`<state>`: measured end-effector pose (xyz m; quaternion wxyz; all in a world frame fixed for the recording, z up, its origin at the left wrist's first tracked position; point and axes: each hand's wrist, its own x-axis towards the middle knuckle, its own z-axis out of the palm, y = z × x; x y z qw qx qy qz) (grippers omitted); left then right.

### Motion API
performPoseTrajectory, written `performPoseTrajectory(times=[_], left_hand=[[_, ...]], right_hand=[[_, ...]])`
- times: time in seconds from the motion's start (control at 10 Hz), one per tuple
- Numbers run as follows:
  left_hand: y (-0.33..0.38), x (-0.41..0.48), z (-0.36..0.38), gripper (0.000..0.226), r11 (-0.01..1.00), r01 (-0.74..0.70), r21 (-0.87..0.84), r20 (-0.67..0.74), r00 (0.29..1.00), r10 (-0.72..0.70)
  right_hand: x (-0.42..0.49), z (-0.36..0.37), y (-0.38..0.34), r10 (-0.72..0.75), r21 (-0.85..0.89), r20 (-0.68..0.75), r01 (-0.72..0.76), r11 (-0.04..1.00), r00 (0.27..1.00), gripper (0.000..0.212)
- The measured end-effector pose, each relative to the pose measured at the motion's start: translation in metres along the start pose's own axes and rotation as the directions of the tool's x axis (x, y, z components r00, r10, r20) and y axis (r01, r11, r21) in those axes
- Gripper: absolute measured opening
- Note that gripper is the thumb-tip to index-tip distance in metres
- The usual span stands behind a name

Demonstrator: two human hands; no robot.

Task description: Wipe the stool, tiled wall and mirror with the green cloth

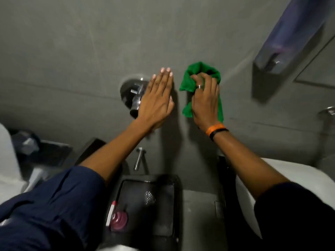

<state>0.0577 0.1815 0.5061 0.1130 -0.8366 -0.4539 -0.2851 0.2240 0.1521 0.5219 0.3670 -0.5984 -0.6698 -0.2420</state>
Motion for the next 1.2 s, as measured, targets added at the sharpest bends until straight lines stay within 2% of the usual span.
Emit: performPoseTrajectory(times=[0.1,0.2,0.3,0.4,0.5,0.6,0.7,0.8,0.9,1.0,1.1,1.2], left_hand=[[0.002,-0.067,0.064,0.067,0.992,0.117,-0.051,0.154,0.982,-0.107],[0.012,-0.120,0.106,0.068,0.981,0.149,-0.126,0.241,0.964,-0.116],[0.027,-0.248,0.215,0.069,0.966,0.217,-0.144,0.438,0.889,-0.134],[0.027,-0.325,0.268,0.070,0.931,0.348,-0.115,0.571,0.790,-0.224],[0.025,-0.374,0.280,0.071,0.918,0.395,-0.040,0.642,0.714,-0.279],[0.019,-0.401,0.302,0.070,0.932,0.363,-0.020,0.683,0.685,-0.253],[0.014,-0.458,0.351,0.066,0.927,0.374,0.014,0.739,0.620,-0.261],[0.017,-0.483,0.375,0.064,0.922,0.387,0.010,0.747,0.610,-0.264],[0.024,-0.498,0.396,0.063,0.907,0.421,-0.005,0.720,0.630,-0.289],[0.024,-0.492,0.394,0.062,0.897,0.442,-0.011,0.707,0.637,-0.306],[0.028,-0.467,0.370,0.061,0.871,0.492,-0.018,0.678,0.646,-0.351],[0.029,-0.447,0.347,0.063,0.875,0.481,-0.054,0.666,0.670,-0.327]], right_hand=[[-0.103,0.061,-0.002,0.092,0.038,0.209,-0.102,0.994,0.974,0.042],[-0.167,0.095,-0.007,0.141,0.056,0.323,-0.168,0.984,0.936,0.042],[-0.304,0.173,-0.005,0.184,0.004,0.509,-0.217,0.976,0.840,0.037],[-0.379,0.208,-0.007,0.233,-0.021,0.647,-0.289,0.957,0.726,0.036],[-0.424,0.211,-0.019,0.225,-0.023,0.782,-0.334,0.942,0.581,0.041],[-0.460,0.225,-0.019,0.181,-0.083,0.824,-0.202,0.976,0.536,0.045],[-0.538,0.252,-0.013,0.185,-0.139,0.901,-0.143,0.980,0.392,0.061],[-0.570,0.263,-0.007,0.147,-0.116,0.890,-0.097,0.988,0.430,0.066],[-0.587,0.274,-0.004,0.133,-0.113,0.865,-0.070,0.991,0.485,0.067],[-0.579,0.273,-0.005,0.123,-0.105,0.874,-0.064,0.992,0.471,0.067],[-0.553,0.255,-0.010,0.163,-0.103,0.856,-0.147,0.984,0.491,0.067],[-0.528,0.239,-0.008,0.177,-0.078,0.827,-0.203,0.976,0.533,0.067]])
